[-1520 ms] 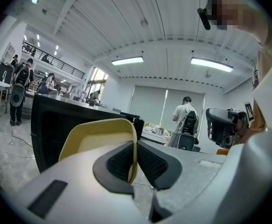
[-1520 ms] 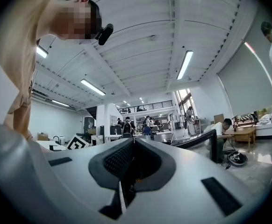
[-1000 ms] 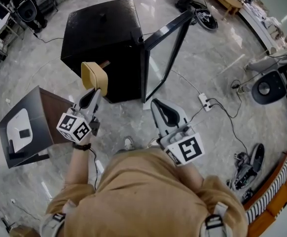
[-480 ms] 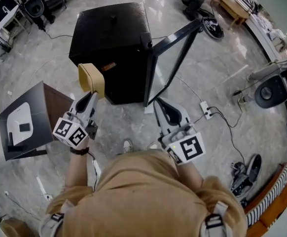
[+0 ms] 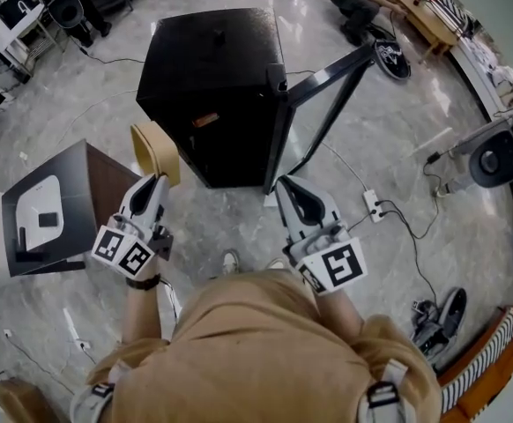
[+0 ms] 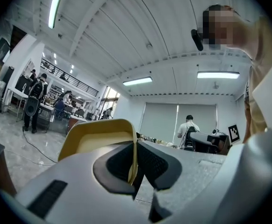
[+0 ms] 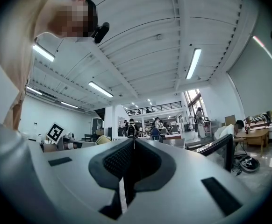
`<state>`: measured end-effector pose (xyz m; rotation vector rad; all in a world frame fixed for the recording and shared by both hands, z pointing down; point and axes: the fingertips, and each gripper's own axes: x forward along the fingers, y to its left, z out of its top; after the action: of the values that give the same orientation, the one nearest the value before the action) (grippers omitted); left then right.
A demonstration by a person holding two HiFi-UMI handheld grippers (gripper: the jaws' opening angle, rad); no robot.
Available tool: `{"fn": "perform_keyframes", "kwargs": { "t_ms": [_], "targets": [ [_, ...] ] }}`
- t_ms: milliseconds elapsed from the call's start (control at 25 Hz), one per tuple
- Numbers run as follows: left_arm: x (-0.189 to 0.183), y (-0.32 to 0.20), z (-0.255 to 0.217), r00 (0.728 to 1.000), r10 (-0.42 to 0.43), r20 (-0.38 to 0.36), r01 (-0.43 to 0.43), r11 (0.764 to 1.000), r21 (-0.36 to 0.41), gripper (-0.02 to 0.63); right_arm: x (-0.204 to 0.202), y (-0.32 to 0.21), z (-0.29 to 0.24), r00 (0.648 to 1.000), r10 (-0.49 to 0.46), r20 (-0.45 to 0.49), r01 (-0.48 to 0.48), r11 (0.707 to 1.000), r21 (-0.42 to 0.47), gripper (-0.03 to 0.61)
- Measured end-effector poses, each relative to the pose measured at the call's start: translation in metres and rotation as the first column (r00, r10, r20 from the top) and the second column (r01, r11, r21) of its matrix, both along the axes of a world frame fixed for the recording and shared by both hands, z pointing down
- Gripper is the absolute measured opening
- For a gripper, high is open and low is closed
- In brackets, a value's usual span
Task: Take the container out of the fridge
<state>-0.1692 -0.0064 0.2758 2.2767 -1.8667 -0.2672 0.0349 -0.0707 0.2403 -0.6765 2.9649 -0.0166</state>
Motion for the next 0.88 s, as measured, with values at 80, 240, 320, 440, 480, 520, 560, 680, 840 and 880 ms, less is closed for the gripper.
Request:
{"fn": "perform_keyframes", "kwargs": {
  "t_ms": [80,240,320,440,480,520,560,680,840,880],
  "targets": [
    [-0.004,0.005,-0.003,1.000,-0.017,0.000,0.017,1.000,0.003,0.023,-0.003,-0.001,-0.001,1.000,-0.005,0.000,0.005,1.000,-0.002,0.005],
    [-0.009,0.015,-0.004,0.999,-0.034,0.018,0.034,0.999,-0.001,0.023,-0.006,-0.004,-0.002,1.000,-0.006,0.004,0.006,1.000,-0.001,0.005],
    [-0.012,0.019,-0.005,0.999,-0.044,0.022,0.044,0.999,0.003,0.023,-0.007,-0.006,-0.001,1.000,-0.004,0.004,0.004,1.000,-0.008,0.005],
    [-0.019,0.022,-0.006,0.997,-0.065,0.041,0.064,0.998,0.005,0.023,-0.011,-0.008,-0.002,1.000,-0.002,-0.007,0.002,1.000,-0.006,0.005],
    [-0.022,0.023,-0.007,0.997,-0.069,0.042,0.069,0.998,0.007,0.023,-0.012,-0.009,-0.004,1.000,-0.002,-0.009,0.002,1.000,0.000,0.005],
    [-0.024,0.024,-0.008,0.997,-0.073,0.039,0.073,0.997,0.011,0.023,-0.014,-0.010,-0.006,1.000,-0.002,-0.010,0.002,1.000,0.007,0.005],
    [-0.025,0.024,-0.010,0.996,-0.076,0.036,0.075,0.997,0.017,0.023,-0.015,-0.011,-0.008,1.000,-0.002,-0.011,0.002,1.000,0.014,0.005],
    [-0.027,0.028,-0.014,0.996,-0.081,0.030,0.080,0.996,0.035,0.023,-0.015,-0.012,-0.009,1.000,0.002,-0.015,-0.002,1.000,0.016,0.005],
    [-0.029,0.035,-0.021,0.995,-0.093,0.025,0.091,0.994,0.057,0.023,-0.018,-0.012,-0.011,1.000,0.001,-0.012,-0.001,1.000,0.023,0.005],
    [-0.030,0.037,-0.022,0.995,-0.097,0.024,0.095,0.994,0.061,0.023,-0.020,-0.012,-0.013,1.000,-0.002,-0.012,0.002,1.000,0.031,0.005]
  ]
}}
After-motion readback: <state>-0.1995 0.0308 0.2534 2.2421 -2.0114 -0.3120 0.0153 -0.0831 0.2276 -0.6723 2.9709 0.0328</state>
